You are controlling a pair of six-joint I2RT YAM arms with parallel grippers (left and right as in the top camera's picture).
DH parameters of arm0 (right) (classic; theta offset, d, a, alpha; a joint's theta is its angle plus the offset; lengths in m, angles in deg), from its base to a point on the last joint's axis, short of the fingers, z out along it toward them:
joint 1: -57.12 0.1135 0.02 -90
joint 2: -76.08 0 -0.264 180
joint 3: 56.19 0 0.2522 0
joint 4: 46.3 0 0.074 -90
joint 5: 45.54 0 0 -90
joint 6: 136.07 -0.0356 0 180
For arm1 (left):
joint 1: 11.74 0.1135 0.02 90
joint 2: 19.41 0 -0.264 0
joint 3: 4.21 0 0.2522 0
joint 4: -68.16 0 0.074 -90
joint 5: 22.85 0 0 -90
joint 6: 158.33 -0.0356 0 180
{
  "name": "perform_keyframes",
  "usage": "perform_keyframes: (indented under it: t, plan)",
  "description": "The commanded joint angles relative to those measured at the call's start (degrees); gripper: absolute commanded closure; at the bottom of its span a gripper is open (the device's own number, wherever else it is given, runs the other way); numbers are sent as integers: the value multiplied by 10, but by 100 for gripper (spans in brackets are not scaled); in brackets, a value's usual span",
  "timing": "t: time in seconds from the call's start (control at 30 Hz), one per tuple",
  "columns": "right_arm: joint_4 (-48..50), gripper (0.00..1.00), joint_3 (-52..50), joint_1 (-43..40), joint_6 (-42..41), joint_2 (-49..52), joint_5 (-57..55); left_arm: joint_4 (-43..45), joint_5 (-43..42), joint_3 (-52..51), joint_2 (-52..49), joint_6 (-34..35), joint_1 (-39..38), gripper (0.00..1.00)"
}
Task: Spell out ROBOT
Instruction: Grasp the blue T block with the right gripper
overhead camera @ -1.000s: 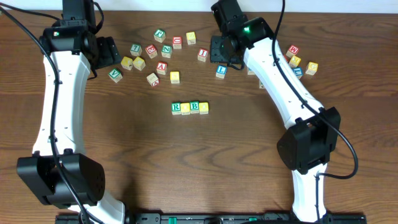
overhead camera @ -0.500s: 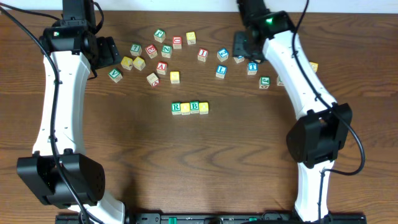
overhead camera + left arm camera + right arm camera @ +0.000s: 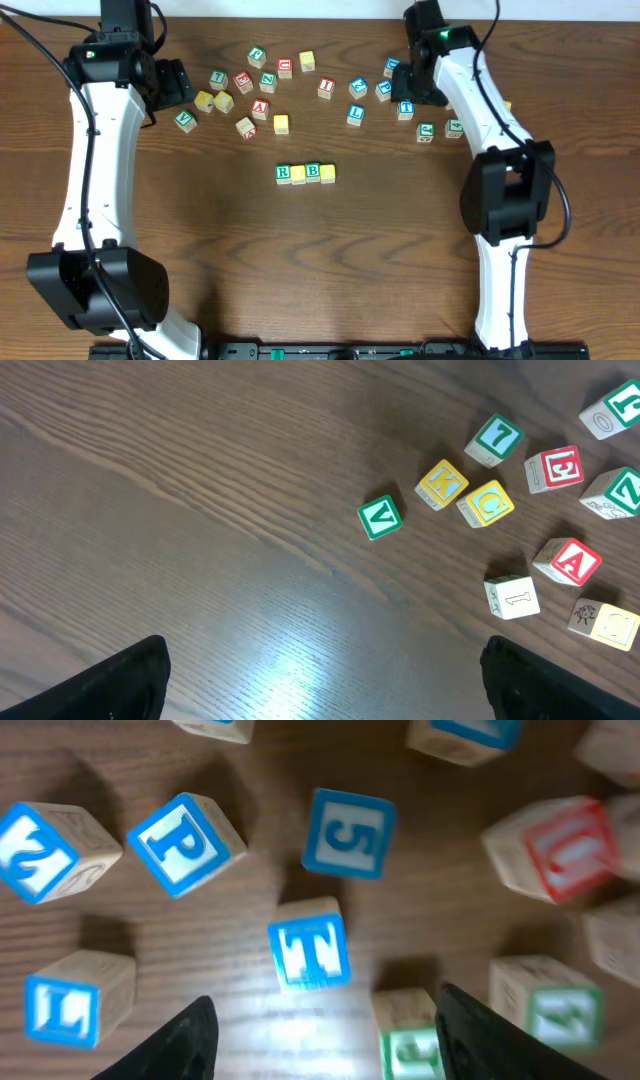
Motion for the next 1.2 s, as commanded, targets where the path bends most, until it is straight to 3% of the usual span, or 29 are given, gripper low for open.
perform_keyframes:
  t: [0.0, 0.17, 0.43, 0.93, 1.17]
  plan:
    - [11, 37, -1, -5, 30, 19, 10, -2, 6, -4, -7, -1, 0, 2]
    - [31, 42, -1, -5, 30, 35, 11, -2, 6, -4, -7, -1, 0, 2]
    - [36, 60, -1, -5, 30, 58, 10, -2, 5, -4, -7, -1, 0, 2]
    - [35, 77, 0, -5, 30, 43, 6, -2, 6, -4, -7, -1, 0, 2]
    - [5, 78, 1, -2, 30, -30, 20, -2, 6, -4, -7, -1, 0, 2]
